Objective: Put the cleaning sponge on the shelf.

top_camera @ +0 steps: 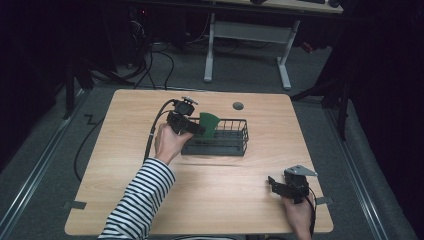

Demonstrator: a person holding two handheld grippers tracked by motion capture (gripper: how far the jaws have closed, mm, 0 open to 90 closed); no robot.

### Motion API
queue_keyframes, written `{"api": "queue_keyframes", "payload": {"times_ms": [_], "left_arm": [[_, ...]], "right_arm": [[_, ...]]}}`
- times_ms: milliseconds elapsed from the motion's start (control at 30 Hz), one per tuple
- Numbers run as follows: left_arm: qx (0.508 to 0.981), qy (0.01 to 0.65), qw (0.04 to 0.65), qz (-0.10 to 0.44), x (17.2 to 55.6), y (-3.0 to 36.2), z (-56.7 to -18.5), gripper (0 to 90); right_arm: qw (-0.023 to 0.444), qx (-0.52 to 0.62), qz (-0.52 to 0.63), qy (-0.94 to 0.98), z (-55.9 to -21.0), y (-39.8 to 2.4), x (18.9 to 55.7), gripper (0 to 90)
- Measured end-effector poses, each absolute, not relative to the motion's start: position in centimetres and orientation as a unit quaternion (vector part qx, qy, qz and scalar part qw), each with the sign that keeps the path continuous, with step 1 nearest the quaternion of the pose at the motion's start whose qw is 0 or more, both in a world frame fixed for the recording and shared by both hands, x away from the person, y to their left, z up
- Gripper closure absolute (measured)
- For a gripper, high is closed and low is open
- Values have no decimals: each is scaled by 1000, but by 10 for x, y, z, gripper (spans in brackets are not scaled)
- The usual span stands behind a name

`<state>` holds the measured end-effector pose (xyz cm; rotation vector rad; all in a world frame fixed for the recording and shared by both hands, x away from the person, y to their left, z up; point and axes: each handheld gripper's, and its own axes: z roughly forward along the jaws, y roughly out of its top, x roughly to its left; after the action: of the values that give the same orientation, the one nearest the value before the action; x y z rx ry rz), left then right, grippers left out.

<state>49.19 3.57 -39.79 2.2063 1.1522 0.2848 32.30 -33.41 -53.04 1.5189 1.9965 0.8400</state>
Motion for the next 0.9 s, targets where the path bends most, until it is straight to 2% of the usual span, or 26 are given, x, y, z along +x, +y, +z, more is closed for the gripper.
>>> {"api": "queue_keyframes", "payload": {"times_ms": [733,900], "left_arm": [[816,449,344,120,455,96,-384,155],[815,449,344,127,437,112,-395,154]], "right_arm": [[245,556,308,732,-530,-334,323,297],[245,557,308,732,-530,-334,323,297]]}}
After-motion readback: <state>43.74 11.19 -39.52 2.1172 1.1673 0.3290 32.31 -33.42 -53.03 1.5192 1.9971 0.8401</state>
